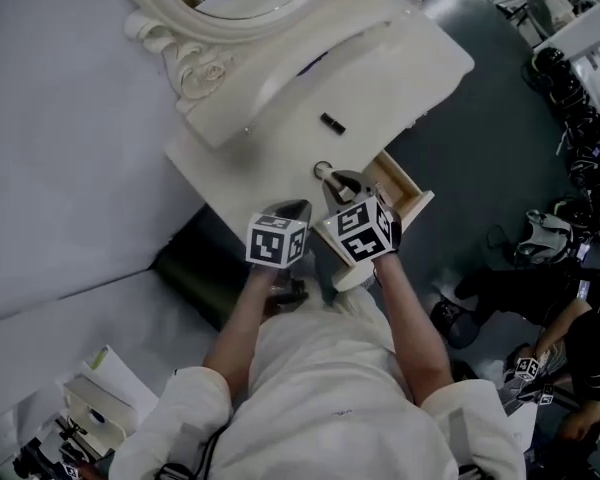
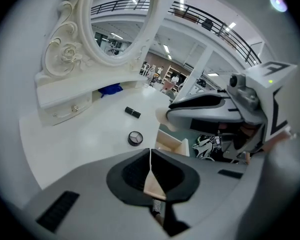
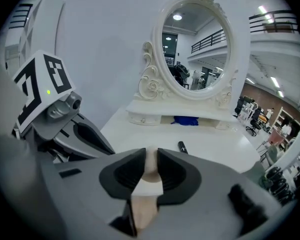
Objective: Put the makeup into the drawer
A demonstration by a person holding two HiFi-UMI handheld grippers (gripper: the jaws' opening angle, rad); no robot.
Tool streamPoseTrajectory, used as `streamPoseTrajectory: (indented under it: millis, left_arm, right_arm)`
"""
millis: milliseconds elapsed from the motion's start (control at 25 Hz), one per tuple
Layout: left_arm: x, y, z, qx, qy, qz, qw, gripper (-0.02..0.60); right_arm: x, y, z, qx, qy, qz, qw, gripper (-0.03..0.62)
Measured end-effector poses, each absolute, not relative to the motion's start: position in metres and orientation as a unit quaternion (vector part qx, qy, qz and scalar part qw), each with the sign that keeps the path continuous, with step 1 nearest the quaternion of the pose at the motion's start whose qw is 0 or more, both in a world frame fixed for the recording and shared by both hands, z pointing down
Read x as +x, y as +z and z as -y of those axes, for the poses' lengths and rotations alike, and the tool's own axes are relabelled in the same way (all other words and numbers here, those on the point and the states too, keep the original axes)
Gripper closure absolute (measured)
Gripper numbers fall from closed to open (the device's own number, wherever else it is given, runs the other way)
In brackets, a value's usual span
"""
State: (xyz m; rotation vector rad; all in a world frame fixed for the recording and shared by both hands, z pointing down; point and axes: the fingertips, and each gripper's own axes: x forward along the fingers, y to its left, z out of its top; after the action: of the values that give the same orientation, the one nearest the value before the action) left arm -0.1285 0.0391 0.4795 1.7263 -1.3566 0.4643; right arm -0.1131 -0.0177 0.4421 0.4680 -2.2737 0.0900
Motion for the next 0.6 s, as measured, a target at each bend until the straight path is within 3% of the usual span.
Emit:
streamPoseTrajectory:
  millis: [600]
  left_arm:
    - [-0.055,0.484,-0.028,0.726,0.212,0.495,0.427,0.571]
  right_arm:
    - [-0.008,0.474,0.003,0.229,0.1,0.875,0.414,0.516]
